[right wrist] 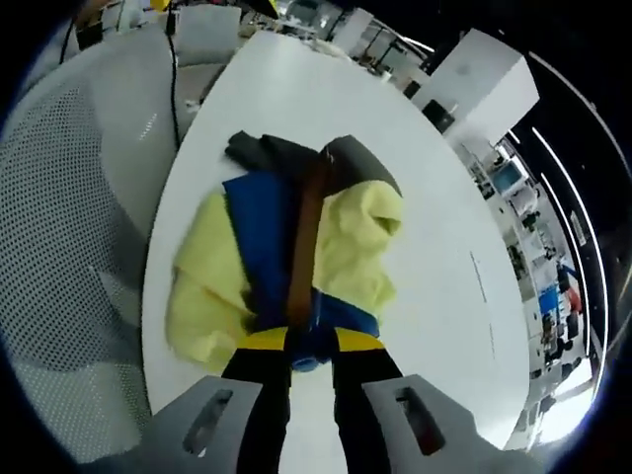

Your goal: Fold the garment on the visible template until the final outline fits inside the template.

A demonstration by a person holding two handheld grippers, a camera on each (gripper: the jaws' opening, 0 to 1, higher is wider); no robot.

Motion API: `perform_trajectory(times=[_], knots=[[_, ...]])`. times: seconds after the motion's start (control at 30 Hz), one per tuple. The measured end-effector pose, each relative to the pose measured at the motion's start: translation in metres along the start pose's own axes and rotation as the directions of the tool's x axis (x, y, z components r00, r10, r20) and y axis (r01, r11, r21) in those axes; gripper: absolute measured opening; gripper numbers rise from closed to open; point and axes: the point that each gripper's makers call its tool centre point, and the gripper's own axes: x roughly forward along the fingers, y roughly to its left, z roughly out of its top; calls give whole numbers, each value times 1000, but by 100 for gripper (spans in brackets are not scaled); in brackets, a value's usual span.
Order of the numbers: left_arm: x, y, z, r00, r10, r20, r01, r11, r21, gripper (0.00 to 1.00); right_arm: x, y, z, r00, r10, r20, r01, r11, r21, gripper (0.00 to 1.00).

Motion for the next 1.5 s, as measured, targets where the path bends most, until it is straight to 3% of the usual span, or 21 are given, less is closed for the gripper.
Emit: perform_trajectory(times=[0.03,0.2,0.27,0.47,0.83,1.0,1.5], knots=[[0,0,-1,1000,2,-2,-2,1000,-1,95,1,-1,3,1000,-4,13,4,999,-48,15],[0,2,-2,1000,9,-4,-9,1000,1,95,3,-1,1,1000,-18,16,19,995,-95,15],[0,3,-3,1000,9,-4,-9,1000,-3,95,3,0,4,999,-20,29,24,988,-152,14],[1,3,-4,1000,6,-10,-6,1000,0,95,5,3,2,999,-9,38,16,983,-182,13],[3,2,-6,1000,0,-16,0,1000,1,94,13,8,2,999,10,34,-3,979,-202,10],[4,3,-4,1000,2,-12,-2,998,67,90,10,7,2,999,3,41,4,983,-183,9],[9,5,0,1000,-5,-19,7,993,122,81,1,1,7,998,-23,64,34,986,-165,4]])
